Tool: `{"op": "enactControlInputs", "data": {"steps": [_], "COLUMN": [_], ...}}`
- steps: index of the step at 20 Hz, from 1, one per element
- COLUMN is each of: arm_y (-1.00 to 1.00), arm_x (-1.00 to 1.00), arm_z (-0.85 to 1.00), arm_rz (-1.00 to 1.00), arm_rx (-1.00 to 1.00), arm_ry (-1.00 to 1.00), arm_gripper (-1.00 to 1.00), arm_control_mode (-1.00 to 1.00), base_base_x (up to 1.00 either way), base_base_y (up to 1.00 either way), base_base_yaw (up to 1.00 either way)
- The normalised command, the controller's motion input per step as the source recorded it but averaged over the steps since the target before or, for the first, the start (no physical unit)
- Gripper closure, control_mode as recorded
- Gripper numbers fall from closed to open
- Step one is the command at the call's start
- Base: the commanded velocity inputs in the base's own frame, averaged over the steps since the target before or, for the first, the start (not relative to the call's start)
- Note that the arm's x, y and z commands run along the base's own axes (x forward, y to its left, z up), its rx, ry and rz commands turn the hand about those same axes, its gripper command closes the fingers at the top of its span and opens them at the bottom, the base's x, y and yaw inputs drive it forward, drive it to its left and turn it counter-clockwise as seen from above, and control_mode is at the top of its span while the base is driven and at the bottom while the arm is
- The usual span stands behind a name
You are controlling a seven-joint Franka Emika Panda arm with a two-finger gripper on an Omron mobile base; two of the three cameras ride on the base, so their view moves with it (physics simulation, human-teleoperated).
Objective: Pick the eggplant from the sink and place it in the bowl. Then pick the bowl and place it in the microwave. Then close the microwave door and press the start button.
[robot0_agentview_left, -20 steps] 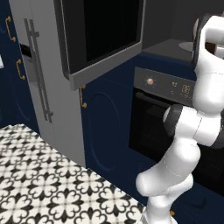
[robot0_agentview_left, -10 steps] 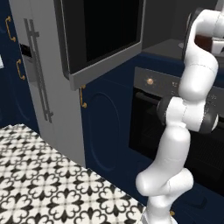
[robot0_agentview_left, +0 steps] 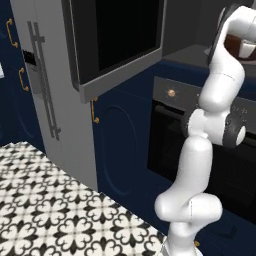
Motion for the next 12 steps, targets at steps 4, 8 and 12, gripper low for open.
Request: {"op": "enactControlInputs", "data": {"steps": [4,8,12], "arm_y": [0.02,0.59,1.00], "arm_x": [-0.13,-0.87,-1.00], "arm_z": [-0.27,-0.75,-0.93], "arm_rz": [0.01,0.04,0.04], "arm_rx": [0.04,-0.02,-0.18], "arm_ry": [-0.61,-0.91,-0.88], "arm_gripper": [-1.00,-1.00,-1.00], "arm_control_mode": [-1.00,-1.00,-1.00], "base_base_x": [0.00,0.00,0.00], "base_base_y": [0.00,0.00,0.00], "base_base_yaw": [0.00,0.00,0.00]}}
